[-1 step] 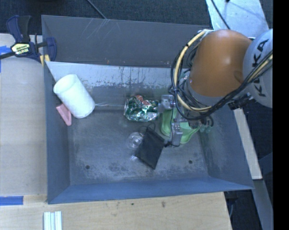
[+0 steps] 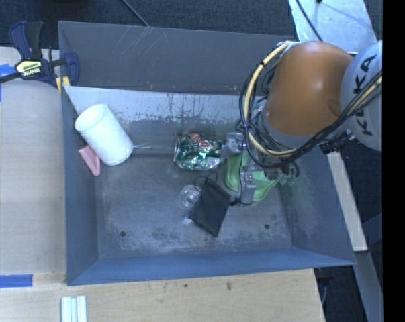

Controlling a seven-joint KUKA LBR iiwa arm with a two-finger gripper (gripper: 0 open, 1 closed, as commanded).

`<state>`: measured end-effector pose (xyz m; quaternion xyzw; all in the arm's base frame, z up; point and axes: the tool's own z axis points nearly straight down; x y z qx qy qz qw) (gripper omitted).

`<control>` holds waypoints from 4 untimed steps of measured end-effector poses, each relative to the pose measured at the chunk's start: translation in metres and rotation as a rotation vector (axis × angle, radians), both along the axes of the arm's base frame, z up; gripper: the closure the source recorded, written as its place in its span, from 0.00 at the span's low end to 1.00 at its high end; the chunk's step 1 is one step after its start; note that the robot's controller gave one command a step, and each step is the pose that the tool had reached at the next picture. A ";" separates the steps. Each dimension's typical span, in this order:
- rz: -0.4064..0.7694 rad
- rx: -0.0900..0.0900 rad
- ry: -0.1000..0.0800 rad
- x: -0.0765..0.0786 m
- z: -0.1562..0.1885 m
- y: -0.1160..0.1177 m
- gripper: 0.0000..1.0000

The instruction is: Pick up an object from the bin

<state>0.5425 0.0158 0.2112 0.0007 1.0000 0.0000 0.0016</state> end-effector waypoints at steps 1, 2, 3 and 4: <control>0.058 -0.002 0.000 -0.005 -0.018 0.045 0.00; 0.148 0.002 -0.005 -0.021 -0.070 0.053 0.00; 0.280 -0.001 0.001 -0.012 -0.122 0.042 0.00; 0.353 0.000 -0.001 0.029 -0.137 0.044 1.00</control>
Offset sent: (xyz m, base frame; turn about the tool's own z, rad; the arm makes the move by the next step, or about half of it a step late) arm -0.0303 0.0466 -0.0908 -0.1673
